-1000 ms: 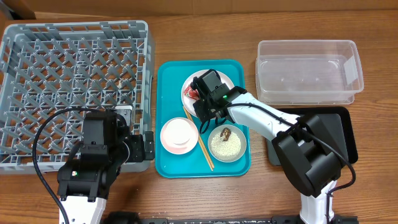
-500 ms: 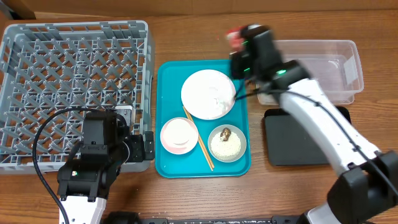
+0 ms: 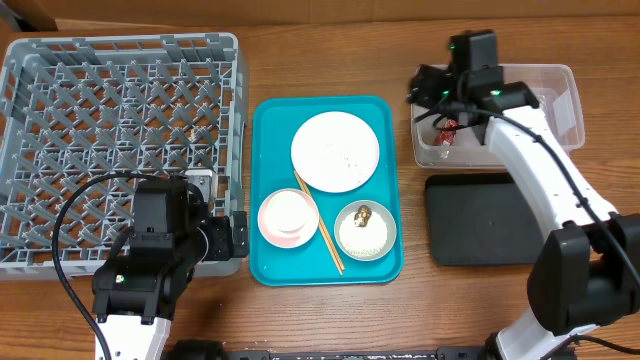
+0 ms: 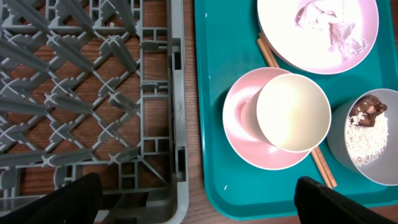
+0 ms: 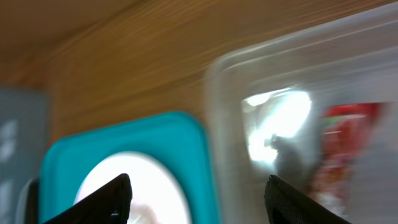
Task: Sort waste into correct bins and load items into the dishwasher
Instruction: 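Carry the wrapper and tissue to the clear bin and release with right gripper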
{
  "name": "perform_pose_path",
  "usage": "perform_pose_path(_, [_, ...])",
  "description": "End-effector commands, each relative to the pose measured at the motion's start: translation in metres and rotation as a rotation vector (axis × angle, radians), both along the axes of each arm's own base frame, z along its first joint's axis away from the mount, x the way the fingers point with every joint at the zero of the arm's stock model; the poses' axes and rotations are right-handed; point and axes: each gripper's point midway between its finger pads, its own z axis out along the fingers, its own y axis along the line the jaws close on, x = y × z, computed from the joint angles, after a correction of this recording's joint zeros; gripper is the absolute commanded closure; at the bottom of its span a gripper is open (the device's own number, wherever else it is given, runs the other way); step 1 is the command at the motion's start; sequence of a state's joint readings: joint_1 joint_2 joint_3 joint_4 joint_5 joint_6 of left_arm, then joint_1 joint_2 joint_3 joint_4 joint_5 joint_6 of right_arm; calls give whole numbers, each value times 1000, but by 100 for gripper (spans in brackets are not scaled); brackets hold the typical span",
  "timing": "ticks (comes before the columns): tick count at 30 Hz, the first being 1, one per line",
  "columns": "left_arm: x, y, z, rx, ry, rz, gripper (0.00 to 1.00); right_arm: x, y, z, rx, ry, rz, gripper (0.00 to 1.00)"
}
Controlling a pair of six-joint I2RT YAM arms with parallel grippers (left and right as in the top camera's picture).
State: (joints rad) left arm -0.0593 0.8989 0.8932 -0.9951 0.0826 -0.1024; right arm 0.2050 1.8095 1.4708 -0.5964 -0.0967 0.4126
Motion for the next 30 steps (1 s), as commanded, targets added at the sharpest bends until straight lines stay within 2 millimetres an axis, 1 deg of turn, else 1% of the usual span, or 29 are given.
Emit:
perform_pose_path(1, [4, -4, 11, -20, -29, -6, 0, -28, 79, 11, -1, -52, 367, 30])
perform_pose_path(2, [4, -4, 11, -20, -29, -6, 0, -34, 91, 4, -62, -52, 409, 30])
perform_pose_path(4, [4, -4, 11, -20, -29, -6, 0, -42, 111, -16, -165, -38, 444, 29])
perform_pose_path(6, [4, -4, 11, -20, -29, -6, 0, -46, 121, -32, -201, -18, 458, 28])
perform_pose_path(8, [4, -4, 11, -20, -29, -6, 0, -51, 136, -62, -226, 26, 491, 27])
perform_pose_path(9, [4, -4, 11, -20, -29, -6, 0, -52, 139, -74, -235, 46, 500, 25])
perform_pose_path(10, [4, -4, 11, -20, -29, -6, 0, -54, 141, -97, -260, 82, 504, 25])
perform_pose_path(13, [4, -4, 11, -20, -29, -6, 0, -56, 140, -133, -280, 143, 503, 24])
perform_pose_path(14, [4, -4, 11, -20, -29, -6, 0, -56, 140, -138, -282, 149, 504, 25])
perform_pose_path(15, [4, -4, 11, -20, -29, -6, 0, -55, 140, -138, -282, 148, 503, 31])
perform_pose_path(16, [4, -4, 11, -20, -29, -6, 0, -55, 141, -137, -281, 145, 504, 43])
perform_pose_path(17, [4, -4, 11, -20, -29, -6, 0, -54, 141, -135, -280, 142, 503, 59])
perform_pose_path(18, [4, -4, 11, -20, -29, -6, 0, -55, 141, -135, -280, 144, 504, 63])
perform_pose_path(19, [4, -4, 11, -20, -29, -6, 0, -57, 140, -131, -281, 146, 503, 82])
perform_pose_path(20, [4, -4, 11, -20, -29, -6, 0, -57, 139, -125, -279, 140, 503, 88])
perform_pose_path(21, [4, -4, 11, -20, -29, -6, 0, -55, 138, -109, -270, 114, 494, 95])
perform_pose_path(22, [4, -4, 11, -20, -29, -6, 0, -52, 136, -94, -258, 91, 469, 95])
perform_pose_path(24, [4, -4, 11, -20, -29, -6, 0, -44, 125, -53, -228, 19, 385, 96])
perform_pose_path(25, [4, -4, 11, -20, -29, -6, 0, -40, 117, -29, -208, -22, 342, 96])
perform_pose_path(26, [4, -4, 11, -20, -29, -6, 0, -37, 107, -9, -192, -53, 305, 96])
perform_pose_path(27, [4, -4, 11, -20, -29, -6, 0, -35, 99, 4, -184, -73, 271, 96])
perform_pose_path(28, [4, -4, 11, -20, -29, -6, 0, -33, 81, 23, -173, -95, 200, 96])
perform_pose_path(29, [4, -4, 11, -20, -29, -6, 0, -31, 48, 42, -163, -101, 84, 96])
perform_pose_path(30, [4, -4, 11, -20, -29, -6, 0, -30, 30, 44, -162, -88, 33, 95])
